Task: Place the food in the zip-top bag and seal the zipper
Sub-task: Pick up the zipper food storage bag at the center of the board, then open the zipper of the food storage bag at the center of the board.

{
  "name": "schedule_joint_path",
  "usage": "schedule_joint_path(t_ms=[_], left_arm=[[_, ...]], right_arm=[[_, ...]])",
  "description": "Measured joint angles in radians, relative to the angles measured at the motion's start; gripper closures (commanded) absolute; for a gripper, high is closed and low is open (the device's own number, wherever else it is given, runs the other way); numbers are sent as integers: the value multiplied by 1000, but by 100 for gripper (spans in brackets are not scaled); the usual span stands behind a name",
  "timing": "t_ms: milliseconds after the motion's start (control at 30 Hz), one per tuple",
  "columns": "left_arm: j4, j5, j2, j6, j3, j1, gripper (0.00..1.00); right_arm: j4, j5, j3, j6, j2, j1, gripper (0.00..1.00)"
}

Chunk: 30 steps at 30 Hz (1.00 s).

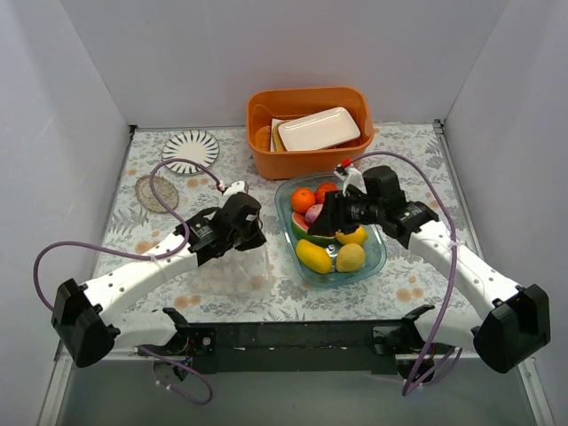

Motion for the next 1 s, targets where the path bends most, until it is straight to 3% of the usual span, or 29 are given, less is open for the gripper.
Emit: schedule_joint_path(t_ms=[500, 1000], left_arm=[[126, 51, -150, 53, -77, 0, 100], [180, 80, -171, 64, -113, 0, 100]], right_arm=[[221, -39, -29, 109, 114, 220, 33], [360, -47, -33, 159, 274, 280, 32]])
